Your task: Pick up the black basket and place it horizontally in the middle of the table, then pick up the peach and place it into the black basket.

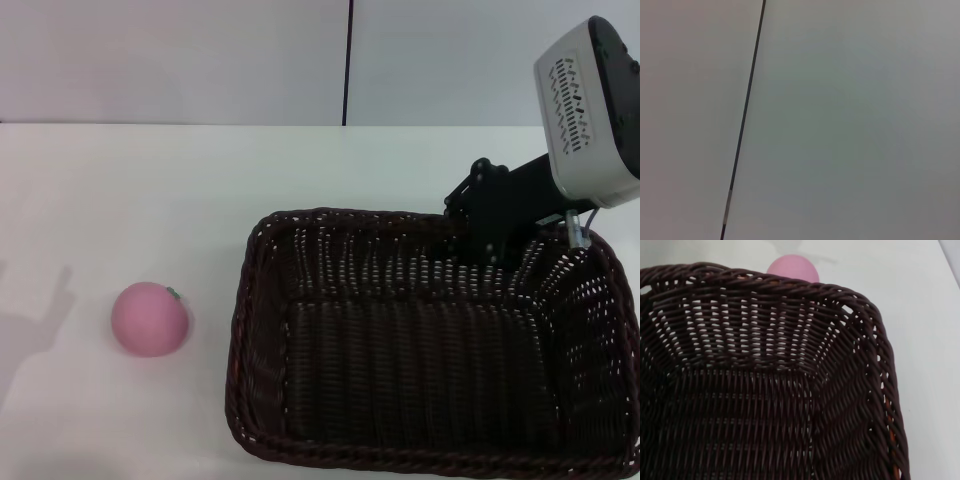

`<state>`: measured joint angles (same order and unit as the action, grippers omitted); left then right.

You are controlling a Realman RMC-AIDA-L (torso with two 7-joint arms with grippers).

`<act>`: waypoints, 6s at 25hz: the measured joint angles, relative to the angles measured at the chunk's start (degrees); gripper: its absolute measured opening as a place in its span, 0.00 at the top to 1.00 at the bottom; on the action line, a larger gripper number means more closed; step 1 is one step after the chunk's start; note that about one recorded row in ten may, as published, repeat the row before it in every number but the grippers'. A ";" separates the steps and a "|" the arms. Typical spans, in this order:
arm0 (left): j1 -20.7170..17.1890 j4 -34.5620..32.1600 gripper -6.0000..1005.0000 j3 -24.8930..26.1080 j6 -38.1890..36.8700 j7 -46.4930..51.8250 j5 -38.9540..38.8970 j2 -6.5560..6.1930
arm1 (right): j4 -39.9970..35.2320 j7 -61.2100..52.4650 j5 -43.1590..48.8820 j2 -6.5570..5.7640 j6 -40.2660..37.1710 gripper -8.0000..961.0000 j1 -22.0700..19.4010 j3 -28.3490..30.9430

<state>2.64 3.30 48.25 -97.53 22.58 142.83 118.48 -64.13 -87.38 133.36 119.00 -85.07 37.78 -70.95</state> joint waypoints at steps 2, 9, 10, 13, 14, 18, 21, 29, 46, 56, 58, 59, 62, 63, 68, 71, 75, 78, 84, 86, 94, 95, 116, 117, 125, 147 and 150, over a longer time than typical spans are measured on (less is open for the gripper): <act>0.00 0.04 0.19 0.00 0.00 0.00 0.00 0.00 | 0.00 -0.39 -0.60 0.00 0.11 0.79 -0.34 0.06; 0.00 -0.36 0.19 -0.09 -1.50 0.00 0.01 -0.13 | -5.47 -0.94 -4.28 0.04 -0.37 0.60 -4.33 -1.02; 0.00 -0.62 0.19 -0.09 -2.32 0.00 -0.01 -0.27 | -8.18 -0.95 -6.76 0.00 -0.99 0.56 -6.26 -1.12; 0.00 -1.03 0.19 -0.09 -2.70 0.00 -0.02 -0.30 | -11.21 -0.98 -9.45 -0.06 -2.04 0.43 -8.46 -0.87; 0.00 -1.32 0.19 -0.23 -2.83 0.07 -0.03 -0.30 | -12.68 -1.02 -10.64 -0.06 -2.49 0.39 -9.62 -0.64; 0.48 -3.49 0.19 -3.99 -3.87 1.78 0.04 -1.01 | -17.65 -1.23 -18.32 0.02 -2.69 0.33 -15.03 1.56; 2.12 -8.00 0.19 -8.96 -5.76 4.72 0.07 -1.92 | -18.15 -1.23 -27.85 0.09 -2.71 0.33 -19.23 3.99; 8.61 -19.58 0.19 -21.32 -6.92 12.55 0.07 -1.70 | -5.55 6.93 -57.07 0.19 -2.46 0.32 -28.26 7.74; 12.95 -20.01 0.19 -32.52 3.65 13.82 0.07 -0.62 | 41.42 37.15 -96.71 0.11 -12.51 0.32 -27.39 8.39; 13.64 -18.77 0.20 -36.33 8.70 14.62 0.03 -0.29 | 47.05 38.59 -97.89 -0.04 -12.36 0.32 -26.94 8.47; 13.79 -18.13 0.21 -36.39 8.75 14.44 -0.28 -0.26 | 47.49 38.60 -97.95 -0.08 -12.36 0.32 -26.88 8.46; 13.81 -18.13 0.21 -36.39 8.68 14.44 -0.27 -0.28 | 47.67 38.60 -97.97 -0.10 -12.36 0.32 -26.87 8.47; 13.87 -18.19 0.21 -36.44 8.39 14.44 -0.14 -0.36 | 48.38 38.62 -98.03 -0.09 -12.36 0.32 -26.90 8.50; 13.86 -18.25 0.22 -36.47 8.18 14.21 -0.09 -0.41 | 48.38 38.62 -98.03 -0.09 -12.36 0.32 -26.90 8.50; 13.71 -18.29 0.22 -36.60 7.66 13.17 -0.05 -0.46 | 48.66 38.64 -98.13 -0.09 -12.36 0.32 -27.30 8.94; 13.35 -18.13 0.30 -37.20 6.51 11.30 -0.04 -0.39 | 49.21 38.66 -98.14 -0.09 -12.44 0.32 -27.32 9.66; 13.22 -18.13 0.44 -36.59 5.04 11.28 -0.37 -0.35 | 49.48 38.68 -98.17 -0.09 -12.59 0.32 -27.24 9.95; 13.01 -18.19 0.61 -34.82 2.95 11.55 -1.05 -0.48 | 49.51 38.69 -98.20 -0.09 -12.64 0.32 -27.24 10.12; 12.50 -18.78 0.66 -29.14 -5.93 13.36 -4.61 -1.10 | 49.54 38.69 -98.22 -0.09 -12.94 0.32 -27.41 10.57; 13.02 -18.89 0.67 -29.03 -9.44 14.60 -5.31 -1.38 | 49.52 38.69 -98.22 -0.09 -13.02 0.32 -27.42 10.57; 17.94 -16.52 0.70 -37.37 -14.83 15.19 -5.22 -0.22 | 49.45 38.69 -98.22 -0.16 -15.28 0.32 -27.27 11.46; 18.89 -14.22 0.71 -39.85 -14.72 14.19 -5.22 -0.03 | 49.49 38.69 -98.22 -0.15 -15.43 0.32 -27.35 11.86; 23.62 -3.34 0.39 -50.96 -5.35 9.87 -5.06 0.09 | 49.74 38.69 -98.19 -0.18 -15.31 0.32 -27.65 13.74; 23.69 -3.29 0.34 -51.05 -5.00 9.87 -5.05 0.09 | 49.79 38.69 -98.17 -0.18 -15.33 0.32 -27.69 13.97; 22.11 -4.81 0.22 -49.33 -4.49 9.41 -5.68 -0.21 | 50.09 38.69 -98.12 -0.18 -15.29 0.32 -27.69 15.05; 4.01 -2.13 0.16 -5.63 -2.17 -9.47 -7.47 0.00 | 62.60 48.20 -98.17 0.33 -16.38 0.32 -22.58 24.73; 4.15 -1.74 0.16 -5.81 -1.33 -9.63 -7.26 0.07 | 62.74 48.21 -98.16 0.35 -16.14 0.32 -21.61 24.73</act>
<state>6.79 1.57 42.44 -98.87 12.95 135.57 118.55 -1.39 -39.17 35.21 119.35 -101.21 16.17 -46.23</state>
